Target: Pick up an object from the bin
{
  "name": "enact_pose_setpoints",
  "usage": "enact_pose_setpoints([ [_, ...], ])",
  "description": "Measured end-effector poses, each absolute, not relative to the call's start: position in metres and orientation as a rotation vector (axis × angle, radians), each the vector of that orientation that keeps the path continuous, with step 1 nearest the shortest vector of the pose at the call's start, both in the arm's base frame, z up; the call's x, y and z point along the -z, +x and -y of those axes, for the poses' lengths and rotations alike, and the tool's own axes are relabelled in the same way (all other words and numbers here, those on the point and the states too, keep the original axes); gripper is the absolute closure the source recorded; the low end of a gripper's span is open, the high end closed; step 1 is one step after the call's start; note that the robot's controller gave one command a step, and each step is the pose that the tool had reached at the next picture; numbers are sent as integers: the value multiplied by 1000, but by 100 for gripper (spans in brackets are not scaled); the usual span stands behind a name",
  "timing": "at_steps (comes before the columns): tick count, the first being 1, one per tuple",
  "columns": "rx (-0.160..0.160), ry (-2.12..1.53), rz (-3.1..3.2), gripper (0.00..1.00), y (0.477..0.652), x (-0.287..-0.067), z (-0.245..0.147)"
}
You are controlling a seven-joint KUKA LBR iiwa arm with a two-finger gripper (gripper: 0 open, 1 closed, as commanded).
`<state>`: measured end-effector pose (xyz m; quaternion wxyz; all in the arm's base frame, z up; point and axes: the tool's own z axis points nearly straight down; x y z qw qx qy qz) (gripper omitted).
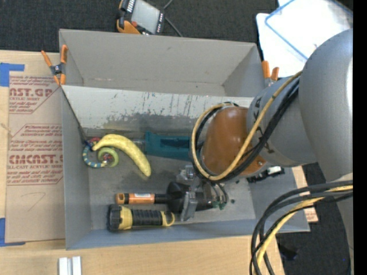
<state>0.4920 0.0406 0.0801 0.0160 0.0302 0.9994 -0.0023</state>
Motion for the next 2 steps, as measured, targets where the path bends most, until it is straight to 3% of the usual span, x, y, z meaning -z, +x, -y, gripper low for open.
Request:
enact_pose_setpoints([
  [1,7,94,-3108,0,492,-80,-41],
  [2,7,94,-3108,100,492,-80,-41],
])
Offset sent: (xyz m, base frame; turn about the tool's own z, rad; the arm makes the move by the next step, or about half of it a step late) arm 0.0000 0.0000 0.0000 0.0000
